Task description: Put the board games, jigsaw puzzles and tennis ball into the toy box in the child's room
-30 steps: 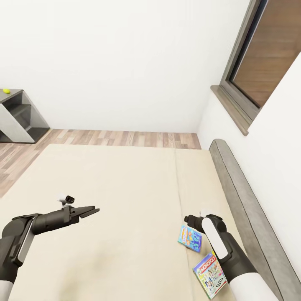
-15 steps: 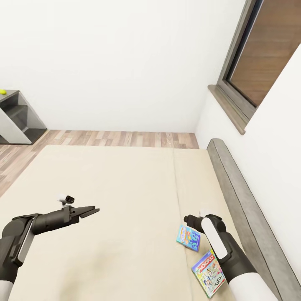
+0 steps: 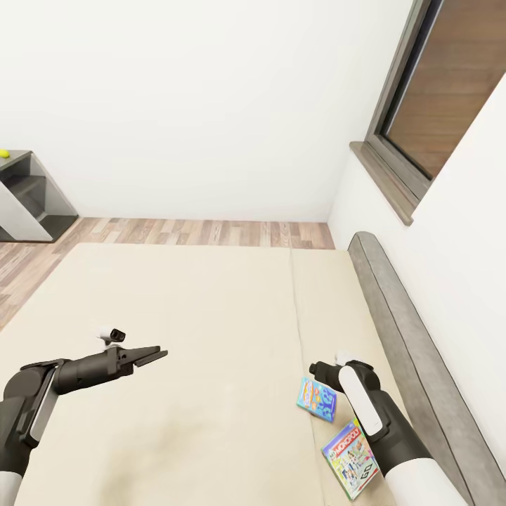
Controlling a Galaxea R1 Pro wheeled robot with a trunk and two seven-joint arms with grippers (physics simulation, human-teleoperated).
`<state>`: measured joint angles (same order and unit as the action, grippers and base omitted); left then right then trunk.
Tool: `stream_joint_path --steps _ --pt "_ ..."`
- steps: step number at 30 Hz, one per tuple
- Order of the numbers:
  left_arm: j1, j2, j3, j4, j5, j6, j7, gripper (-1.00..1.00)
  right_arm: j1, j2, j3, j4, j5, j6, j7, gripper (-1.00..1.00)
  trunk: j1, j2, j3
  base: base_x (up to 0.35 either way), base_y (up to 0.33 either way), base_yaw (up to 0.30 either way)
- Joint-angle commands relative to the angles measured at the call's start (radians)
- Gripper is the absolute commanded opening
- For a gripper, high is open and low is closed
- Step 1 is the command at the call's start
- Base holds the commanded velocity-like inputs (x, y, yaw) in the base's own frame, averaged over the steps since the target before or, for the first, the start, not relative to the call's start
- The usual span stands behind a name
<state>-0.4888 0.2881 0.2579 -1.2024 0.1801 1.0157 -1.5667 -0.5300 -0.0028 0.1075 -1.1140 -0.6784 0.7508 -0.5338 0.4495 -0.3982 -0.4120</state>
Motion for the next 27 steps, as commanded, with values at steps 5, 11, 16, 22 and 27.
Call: stream_joint_path --steps 5,11,16,22,27 --pt "-0.001 0.000 0.000 0.000 -0.001 0.011 -0.004 1.00 -0.001 0.000 0.001 0.000 -0.009 0.002 -0.009 1.00 0.000 -0.002 -0.009 0.000 0.000 0.000" --pt "-0.001 0.000 0.000 0.000 -0.001 0.011 -0.004 1.00 -0.001 0.000 0.001 0.001 -0.009 0.002 -0.009 1.00 0.000 -0.002 -0.018 0.000 0.000 0.000" --pt "-0.001 0.000 0.000 0.000 -0.001 0.011 -0.004 1.00 -0.001 -0.001 0.001 0.002 -0.009 0.003 -0.009 1.00 0.000 -0.002 -0.026 0.000 0.000 0.000" --pt "-0.001 0.000 -0.001 0.000 -0.001 0.011 -0.004 1.00 -0.001 -0.002 0.001 0.002 -0.009 0.004 -0.009 1.00 0.000 -0.002 -0.036 0.000 0.000 0.000" --pt "-0.001 0.000 -0.002 0.000 -0.001 0.009 -0.004 1.00 -0.001 -0.002 0.001 0.002 -0.009 0.004 -0.009 1.00 0.000 -0.002 -0.044 0.000 0.000 0.000"
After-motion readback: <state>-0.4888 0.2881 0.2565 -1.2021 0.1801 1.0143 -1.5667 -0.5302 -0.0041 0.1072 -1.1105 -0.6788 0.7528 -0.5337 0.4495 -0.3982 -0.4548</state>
